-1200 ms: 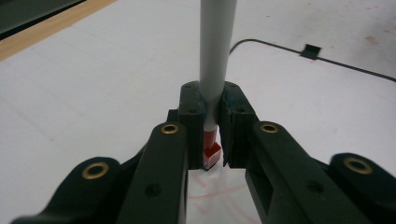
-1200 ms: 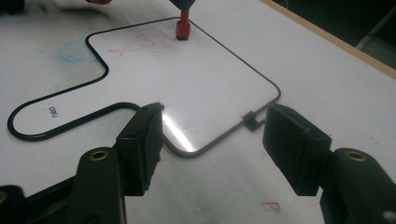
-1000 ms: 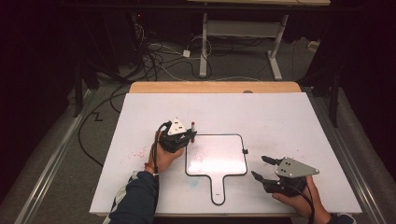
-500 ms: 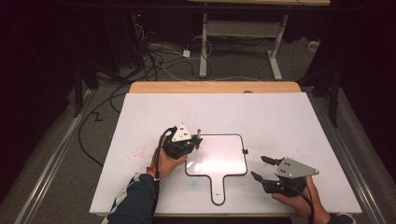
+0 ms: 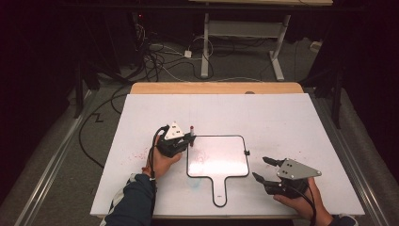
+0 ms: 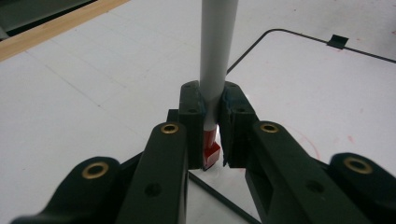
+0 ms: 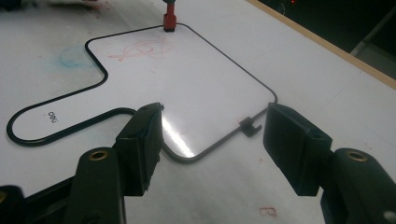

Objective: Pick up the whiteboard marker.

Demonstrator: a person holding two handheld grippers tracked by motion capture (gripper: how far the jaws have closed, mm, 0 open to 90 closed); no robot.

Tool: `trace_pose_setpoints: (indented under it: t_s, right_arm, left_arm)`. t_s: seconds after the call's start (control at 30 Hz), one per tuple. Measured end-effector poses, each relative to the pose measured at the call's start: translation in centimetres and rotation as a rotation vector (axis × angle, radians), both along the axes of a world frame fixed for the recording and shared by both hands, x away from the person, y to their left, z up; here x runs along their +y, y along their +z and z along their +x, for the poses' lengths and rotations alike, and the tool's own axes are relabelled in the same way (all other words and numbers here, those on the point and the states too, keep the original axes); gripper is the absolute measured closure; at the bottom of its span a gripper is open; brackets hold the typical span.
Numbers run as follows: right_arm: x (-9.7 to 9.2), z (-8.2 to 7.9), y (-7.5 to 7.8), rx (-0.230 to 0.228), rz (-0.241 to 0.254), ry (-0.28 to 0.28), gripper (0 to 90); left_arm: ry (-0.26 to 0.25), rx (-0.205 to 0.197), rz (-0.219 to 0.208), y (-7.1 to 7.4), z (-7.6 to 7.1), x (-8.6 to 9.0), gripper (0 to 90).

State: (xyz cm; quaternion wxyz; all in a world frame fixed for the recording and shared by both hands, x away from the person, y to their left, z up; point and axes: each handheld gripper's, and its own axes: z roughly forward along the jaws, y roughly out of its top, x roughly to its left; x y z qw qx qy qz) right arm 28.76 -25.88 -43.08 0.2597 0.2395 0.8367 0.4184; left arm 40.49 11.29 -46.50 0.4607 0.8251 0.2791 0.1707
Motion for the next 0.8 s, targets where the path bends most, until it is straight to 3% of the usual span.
trace_pose_setpoints:
  t_s: [0.23,0.8]
  right_arm:
    - [0.3,0.3,-0.2,0.004,-0.01,0.003,38.4]
    - [0.2,0.1,-0.1,-0.005,-0.018,0.003,38.4]
  left_arm:
    - [-0.003,0.006,-0.021,-0.1,0.1,0.0,78.8]
    - [-0.052,-0.009,-0.004,-0.1,-0.9,-1.6,78.8]
